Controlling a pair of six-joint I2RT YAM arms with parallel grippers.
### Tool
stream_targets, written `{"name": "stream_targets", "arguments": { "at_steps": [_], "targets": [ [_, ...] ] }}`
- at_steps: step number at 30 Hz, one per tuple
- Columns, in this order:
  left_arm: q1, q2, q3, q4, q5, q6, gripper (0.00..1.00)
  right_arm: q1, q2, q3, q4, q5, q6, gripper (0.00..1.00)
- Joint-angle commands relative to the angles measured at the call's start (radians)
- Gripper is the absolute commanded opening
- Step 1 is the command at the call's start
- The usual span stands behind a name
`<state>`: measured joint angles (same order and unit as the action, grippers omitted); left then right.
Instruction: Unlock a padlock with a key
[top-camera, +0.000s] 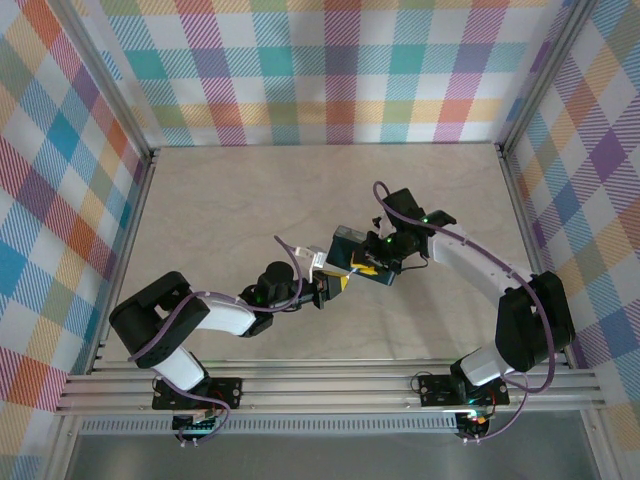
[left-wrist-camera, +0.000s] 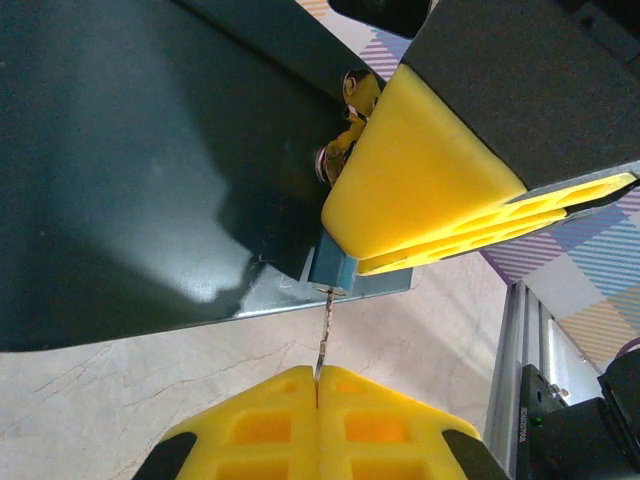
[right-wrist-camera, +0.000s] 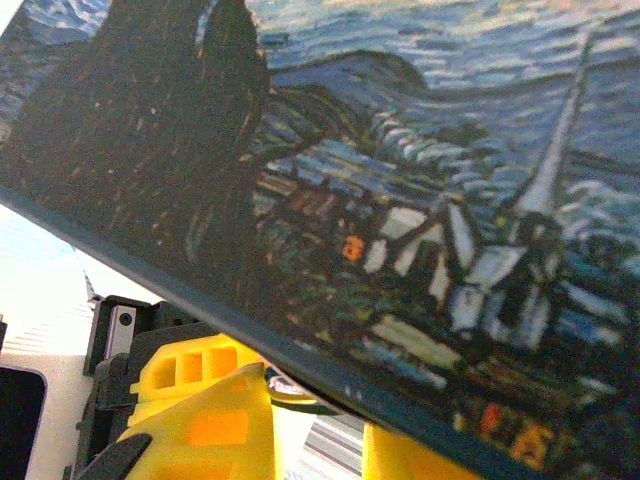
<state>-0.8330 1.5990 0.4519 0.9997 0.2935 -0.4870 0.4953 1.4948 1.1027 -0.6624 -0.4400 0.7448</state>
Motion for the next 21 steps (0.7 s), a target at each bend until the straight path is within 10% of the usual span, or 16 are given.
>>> {"name": "stream_targets", "arguments": {
  "at_steps": [1, 21],
  "targets": [
    [-0.002, -0.004, 0.030, 0.030, -0.006, -0.015, 0.00, -0.008, -0.034, -0.017, 0.031, -0.032, 0.003, 0.00],
    [0.046, 0.096, 0.047, 0.193, 0.068, -0.138, 0.00, -0.008, -0.053, -0.044, 0.039, -0.039, 0.001, 0.00]
  ]
}}
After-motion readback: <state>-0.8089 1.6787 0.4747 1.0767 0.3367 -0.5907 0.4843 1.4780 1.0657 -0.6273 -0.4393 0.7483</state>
